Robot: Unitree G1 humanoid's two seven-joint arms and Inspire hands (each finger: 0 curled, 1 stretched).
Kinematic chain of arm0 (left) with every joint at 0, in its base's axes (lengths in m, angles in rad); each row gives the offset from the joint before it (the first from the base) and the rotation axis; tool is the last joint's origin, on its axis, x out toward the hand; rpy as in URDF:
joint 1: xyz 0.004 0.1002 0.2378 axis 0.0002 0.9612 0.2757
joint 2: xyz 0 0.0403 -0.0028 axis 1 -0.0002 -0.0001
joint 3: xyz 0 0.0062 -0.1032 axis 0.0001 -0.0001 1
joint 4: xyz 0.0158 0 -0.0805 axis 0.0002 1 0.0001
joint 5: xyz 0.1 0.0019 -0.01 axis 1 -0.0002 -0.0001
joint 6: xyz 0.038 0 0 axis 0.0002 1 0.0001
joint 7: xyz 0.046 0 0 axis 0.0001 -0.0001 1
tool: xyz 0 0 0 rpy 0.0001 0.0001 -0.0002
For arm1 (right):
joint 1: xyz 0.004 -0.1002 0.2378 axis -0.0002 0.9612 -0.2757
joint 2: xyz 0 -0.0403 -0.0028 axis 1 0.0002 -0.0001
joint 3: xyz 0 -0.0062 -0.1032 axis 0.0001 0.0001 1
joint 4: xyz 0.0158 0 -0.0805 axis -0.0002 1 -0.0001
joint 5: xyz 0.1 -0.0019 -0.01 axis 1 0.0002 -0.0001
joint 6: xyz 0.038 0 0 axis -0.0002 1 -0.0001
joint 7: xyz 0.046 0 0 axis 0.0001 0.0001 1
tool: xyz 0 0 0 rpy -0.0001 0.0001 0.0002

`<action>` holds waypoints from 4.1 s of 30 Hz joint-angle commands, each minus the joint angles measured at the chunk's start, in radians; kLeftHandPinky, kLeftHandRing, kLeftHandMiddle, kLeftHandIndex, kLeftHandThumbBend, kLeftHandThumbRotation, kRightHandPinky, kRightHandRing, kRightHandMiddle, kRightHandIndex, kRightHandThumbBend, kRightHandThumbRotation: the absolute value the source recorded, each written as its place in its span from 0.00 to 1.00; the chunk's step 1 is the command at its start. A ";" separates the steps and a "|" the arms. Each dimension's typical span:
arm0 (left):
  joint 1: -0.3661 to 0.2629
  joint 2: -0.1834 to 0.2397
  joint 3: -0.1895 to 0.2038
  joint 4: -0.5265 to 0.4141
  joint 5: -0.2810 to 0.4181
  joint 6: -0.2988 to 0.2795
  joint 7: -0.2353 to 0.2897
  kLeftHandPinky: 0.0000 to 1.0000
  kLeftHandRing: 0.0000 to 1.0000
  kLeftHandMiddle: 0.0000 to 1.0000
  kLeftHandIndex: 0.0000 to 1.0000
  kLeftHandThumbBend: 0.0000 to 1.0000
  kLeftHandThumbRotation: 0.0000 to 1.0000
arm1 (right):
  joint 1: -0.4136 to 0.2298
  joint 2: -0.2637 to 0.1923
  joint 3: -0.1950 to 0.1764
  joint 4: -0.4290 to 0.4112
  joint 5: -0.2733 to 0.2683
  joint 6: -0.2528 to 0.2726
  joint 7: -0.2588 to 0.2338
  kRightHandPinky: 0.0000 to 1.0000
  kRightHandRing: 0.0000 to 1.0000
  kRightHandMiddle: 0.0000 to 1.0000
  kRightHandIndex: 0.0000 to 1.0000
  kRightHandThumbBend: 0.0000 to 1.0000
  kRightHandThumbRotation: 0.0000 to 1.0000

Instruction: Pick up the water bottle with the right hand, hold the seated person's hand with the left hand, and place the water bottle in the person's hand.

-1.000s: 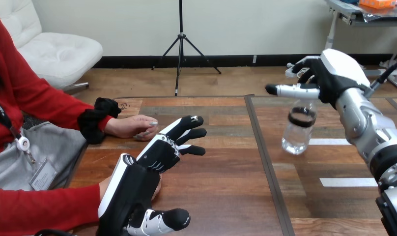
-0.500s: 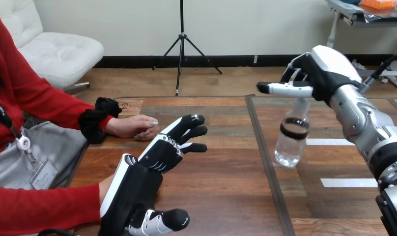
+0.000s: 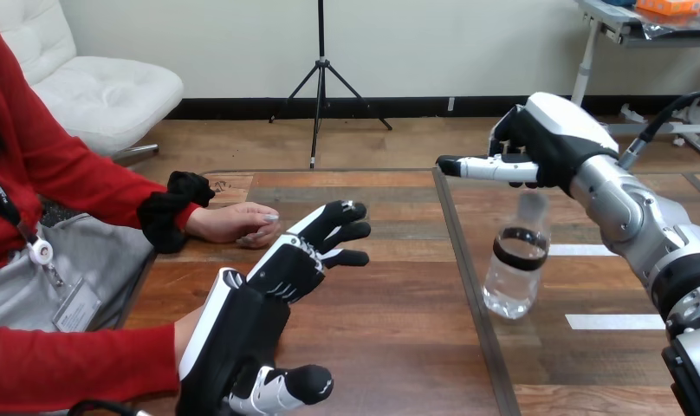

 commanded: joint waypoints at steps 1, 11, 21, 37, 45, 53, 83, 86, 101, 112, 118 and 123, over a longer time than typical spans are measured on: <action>-0.079 -0.016 0.000 0.010 -0.009 -0.012 -0.001 0.75 0.84 0.88 0.86 1.00 0.74 | -0.040 -0.039 0.000 -0.057 0.012 -0.041 -0.001 0.14 0.14 0.21 0.22 1.00 0.85; -0.101 -0.025 0.010 0.034 0.021 -0.032 0.015 0.72 0.83 0.87 0.85 1.00 0.75 | -0.052 -0.058 0.003 -0.094 0.005 -0.070 -0.011 0.18 0.20 0.27 0.28 1.00 0.86; -0.107 -0.029 0.015 0.024 0.061 -0.016 0.052 0.70 0.81 0.86 0.84 1.00 0.75 | -0.049 -0.076 -0.017 -0.156 0.027 -0.091 -0.003 0.15 0.20 0.26 0.27 1.00 0.84; -0.143 -0.019 0.011 0.044 0.058 -0.003 0.054 0.69 0.82 0.87 0.85 1.00 0.74 | -0.030 -0.107 -0.036 -0.300 0.047 -0.062 0.002 0.10 0.14 0.20 0.23 1.00 0.86; -0.170 -0.022 0.016 0.073 0.062 -0.020 0.055 0.69 0.82 0.87 0.84 1.00 0.74 | -0.009 -0.127 -0.052 -0.381 0.072 -0.049 0.031 0.12 0.15 0.21 0.23 1.00 0.88; -0.190 -0.015 0.016 0.090 0.058 -0.024 0.049 0.68 0.82 0.87 0.84 1.00 0.74 | 0.028 -0.145 -0.079 -0.476 0.102 -0.036 0.061 0.16 0.19 0.25 0.28 1.00 0.86; -0.190 -0.003 0.020 0.086 0.056 -0.020 0.047 0.68 0.82 0.87 0.84 1.00 0.76 | 0.152 -0.111 -0.228 -0.420 0.290 -0.199 -0.028 0.68 0.73 0.73 0.76 1.00 0.68; -0.185 0.002 0.015 0.078 0.046 -0.011 0.040 0.68 0.81 0.86 0.84 1.00 0.76 | 0.165 -0.101 -0.238 -0.408 0.307 -0.214 -0.037 0.71 0.77 0.76 0.79 1.00 0.66; -0.159 0.014 0.012 0.041 0.028 0.017 0.027 0.69 0.82 0.87 0.85 1.00 0.75 | 0.228 -0.054 -0.258 -0.368 0.336 -0.247 -0.108 0.77 0.84 0.83 0.87 1.00 0.63; -0.138 0.030 0.013 0.007 0.027 0.035 0.025 0.70 0.82 0.87 0.85 1.00 0.73 | 0.254 -0.018 -0.273 -0.332 0.364 -0.265 -0.113 0.78 0.84 0.85 0.89 1.00 0.59; -0.129 0.036 0.012 0.000 0.015 0.036 0.014 0.71 0.83 0.87 0.85 1.00 0.73 | 0.263 0.000 -0.272 -0.300 0.355 -0.280 -0.143 0.77 0.84 0.85 0.89 1.00 0.59; -0.120 0.038 0.015 -0.008 0.020 0.033 0.016 0.70 0.83 0.88 0.85 1.00 0.73 | 0.273 0.018 -0.278 -0.282 0.366 -0.271 -0.139 0.77 0.84 0.86 0.90 1.00 0.58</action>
